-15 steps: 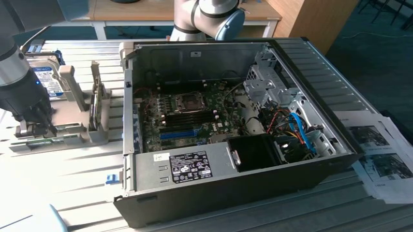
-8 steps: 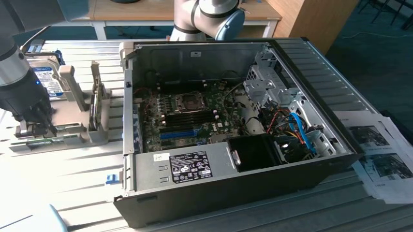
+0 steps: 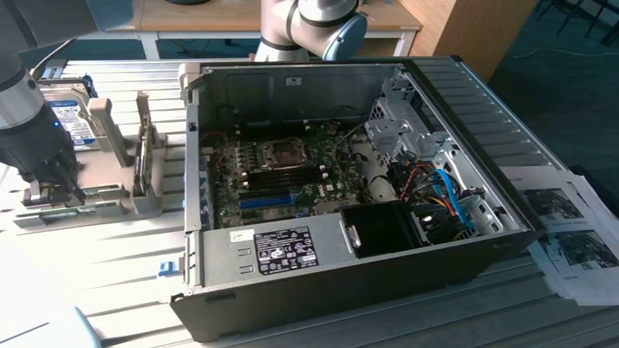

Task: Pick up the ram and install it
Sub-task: 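Pick up the ram and move it above insertion slot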

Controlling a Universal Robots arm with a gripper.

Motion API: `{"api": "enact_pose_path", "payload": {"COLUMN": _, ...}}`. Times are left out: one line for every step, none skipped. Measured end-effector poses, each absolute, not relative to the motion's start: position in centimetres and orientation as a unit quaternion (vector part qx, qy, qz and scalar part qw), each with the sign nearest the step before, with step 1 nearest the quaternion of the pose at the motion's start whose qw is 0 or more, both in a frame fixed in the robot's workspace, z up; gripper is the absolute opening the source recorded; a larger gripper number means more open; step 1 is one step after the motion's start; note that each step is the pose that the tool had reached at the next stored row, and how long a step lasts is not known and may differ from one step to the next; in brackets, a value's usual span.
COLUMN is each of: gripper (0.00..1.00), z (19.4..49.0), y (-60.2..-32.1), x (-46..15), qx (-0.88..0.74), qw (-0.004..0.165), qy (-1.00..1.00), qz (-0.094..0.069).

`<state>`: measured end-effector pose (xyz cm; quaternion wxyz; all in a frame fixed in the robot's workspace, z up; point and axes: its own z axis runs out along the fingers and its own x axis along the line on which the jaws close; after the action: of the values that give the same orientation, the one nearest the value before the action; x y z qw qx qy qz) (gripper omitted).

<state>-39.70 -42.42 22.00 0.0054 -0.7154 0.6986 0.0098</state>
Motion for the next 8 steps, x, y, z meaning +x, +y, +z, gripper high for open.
{"api": "enact_pose_path", "payload": {"gripper": 0.16, "z": 22.00, "y": -42.42, "x": -39.70, "qx": -0.715, "qw": 0.005, "qy": 0.699, "qz": 0.010}}
{"api": "enact_pose_path", "payload": {"gripper": 0.16, "z": 22.00, "y": -42.42, "x": -39.71, "qx": -0.715, "qw": 0.005, "qy": 0.699, "qz": 0.010}}
{"api": "enact_pose_path", "payload": {"gripper": 0.16, "z": 22.00, "y": -42.42, "x": -39.71, "qx": -0.715, "qw": 0.005, "qy": 0.699, "qz": 0.010}}
{"api": "enact_pose_path", "payload": {"gripper": 0.16, "z": 22.00, "y": -42.42, "x": -39.70, "qx": -0.715, "qw": 0.006, "qy": 0.699, "qz": 0.010}}
{"api": "enact_pose_path", "payload": {"gripper": 0.16, "z": 21.99, "y": -42.42, "x": -39.70, "qx": -0.715, "qw": 0.006, "qy": 0.699, "qz": 0.010}}
{"api": "enact_pose_path", "payload": {"gripper": 0.16, "z": 21.99, "y": -42.42, "x": -39.70, "qx": -0.715, "qw": 0.006, "qy": 0.699, "qz": 0.010}}
{"api": "enact_pose_path", "payload": {"gripper": 0.16, "z": 21.99, "y": -42.42, "x": -39.70, "qx": -0.715, "qw": 0.006, "qy": 0.699, "qz": 0.010}}
{"api": "enact_pose_path", "payload": {"gripper": 0.16, "z": 21.99, "y": -42.42, "x": -39.70, "qx": -0.715, "qw": 0.006, "qy": 0.699, "qz": 0.010}}
